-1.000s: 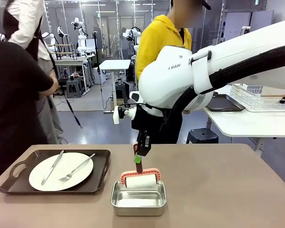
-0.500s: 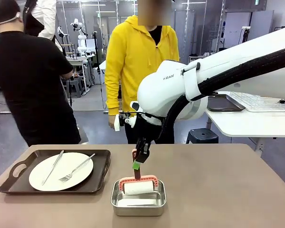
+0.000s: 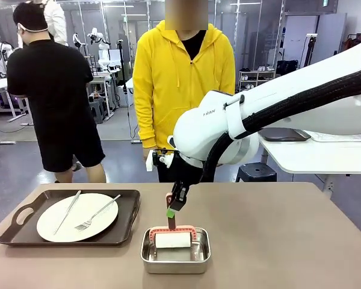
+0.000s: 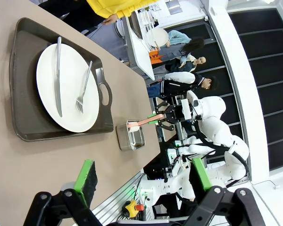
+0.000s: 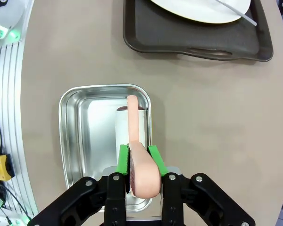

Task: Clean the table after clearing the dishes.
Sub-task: Place the Lint Roller back on top of the Airtight Container.

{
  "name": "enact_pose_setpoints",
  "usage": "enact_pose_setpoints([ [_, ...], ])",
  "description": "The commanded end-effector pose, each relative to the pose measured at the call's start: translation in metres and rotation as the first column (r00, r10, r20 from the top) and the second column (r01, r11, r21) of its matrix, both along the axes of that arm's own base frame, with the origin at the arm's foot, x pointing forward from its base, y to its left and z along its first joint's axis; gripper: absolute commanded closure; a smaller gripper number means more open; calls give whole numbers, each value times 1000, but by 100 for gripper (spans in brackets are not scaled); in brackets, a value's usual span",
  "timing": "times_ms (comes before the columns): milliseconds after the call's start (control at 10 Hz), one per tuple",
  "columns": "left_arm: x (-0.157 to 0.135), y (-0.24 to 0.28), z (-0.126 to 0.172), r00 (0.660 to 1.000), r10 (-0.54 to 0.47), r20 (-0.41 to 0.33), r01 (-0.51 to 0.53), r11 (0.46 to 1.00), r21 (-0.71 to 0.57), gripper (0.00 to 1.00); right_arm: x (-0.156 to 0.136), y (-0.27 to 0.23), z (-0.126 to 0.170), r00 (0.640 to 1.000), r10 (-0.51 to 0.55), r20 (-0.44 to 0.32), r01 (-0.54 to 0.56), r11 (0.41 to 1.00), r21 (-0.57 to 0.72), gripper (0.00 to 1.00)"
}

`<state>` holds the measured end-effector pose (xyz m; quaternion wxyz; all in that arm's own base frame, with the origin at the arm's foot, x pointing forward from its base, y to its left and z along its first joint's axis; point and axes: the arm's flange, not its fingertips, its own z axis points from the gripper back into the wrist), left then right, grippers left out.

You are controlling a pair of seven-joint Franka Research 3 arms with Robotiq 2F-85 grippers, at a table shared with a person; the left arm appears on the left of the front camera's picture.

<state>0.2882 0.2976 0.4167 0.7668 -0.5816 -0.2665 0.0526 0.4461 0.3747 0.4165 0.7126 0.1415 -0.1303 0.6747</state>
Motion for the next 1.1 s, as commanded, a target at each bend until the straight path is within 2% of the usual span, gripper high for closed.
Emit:
enact_pose_setpoints([
  [0,-2,2,2,1000,0,8,0,1000,2,0,3,-1,-4,1000,-18,1,18,1000,17,78],
  [1000,-2,2,2,1000,0,8,0,1000,2,0,29,-2,-23,996,-38,-75,35,999,-37,77],
])
